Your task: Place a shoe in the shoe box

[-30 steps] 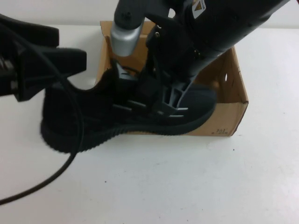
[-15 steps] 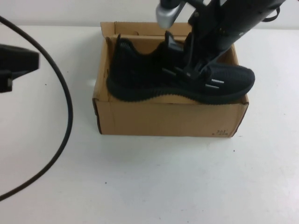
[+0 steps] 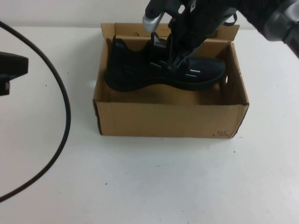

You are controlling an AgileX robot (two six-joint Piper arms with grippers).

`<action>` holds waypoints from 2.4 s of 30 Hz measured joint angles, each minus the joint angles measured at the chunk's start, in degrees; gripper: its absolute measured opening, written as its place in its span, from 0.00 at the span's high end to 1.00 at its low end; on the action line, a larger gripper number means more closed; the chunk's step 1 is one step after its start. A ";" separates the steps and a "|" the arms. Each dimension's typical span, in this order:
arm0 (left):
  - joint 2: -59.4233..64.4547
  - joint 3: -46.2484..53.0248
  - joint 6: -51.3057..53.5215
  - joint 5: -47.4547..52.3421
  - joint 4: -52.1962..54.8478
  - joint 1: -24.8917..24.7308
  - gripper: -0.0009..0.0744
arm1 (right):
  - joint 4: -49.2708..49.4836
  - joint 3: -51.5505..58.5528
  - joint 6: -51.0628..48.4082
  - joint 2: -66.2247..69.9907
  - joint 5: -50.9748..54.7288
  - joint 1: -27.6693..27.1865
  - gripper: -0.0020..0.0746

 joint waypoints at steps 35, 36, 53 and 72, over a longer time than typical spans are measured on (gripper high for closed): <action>0.00 0.00 0.00 0.00 0.98 0.00 0.98 | -1.26 -3.98 1.19 9.32 -11.38 -1.83 0.70; 0.00 0.00 0.00 0.00 1.28 0.00 0.98 | -1.26 -3.98 1.29 9.04 -11.38 -1.83 0.68; -6.11 0.00 15.02 3.46 16.73 -13.45 0.99 | -1.40 -4.05 13.50 -12.81 0.18 -4.66 0.99; -25.57 27.63 -36.27 -27.69 48.42 -23.85 0.99 | -1.66 28.78 22.22 -60.83 -12.62 -7.07 1.00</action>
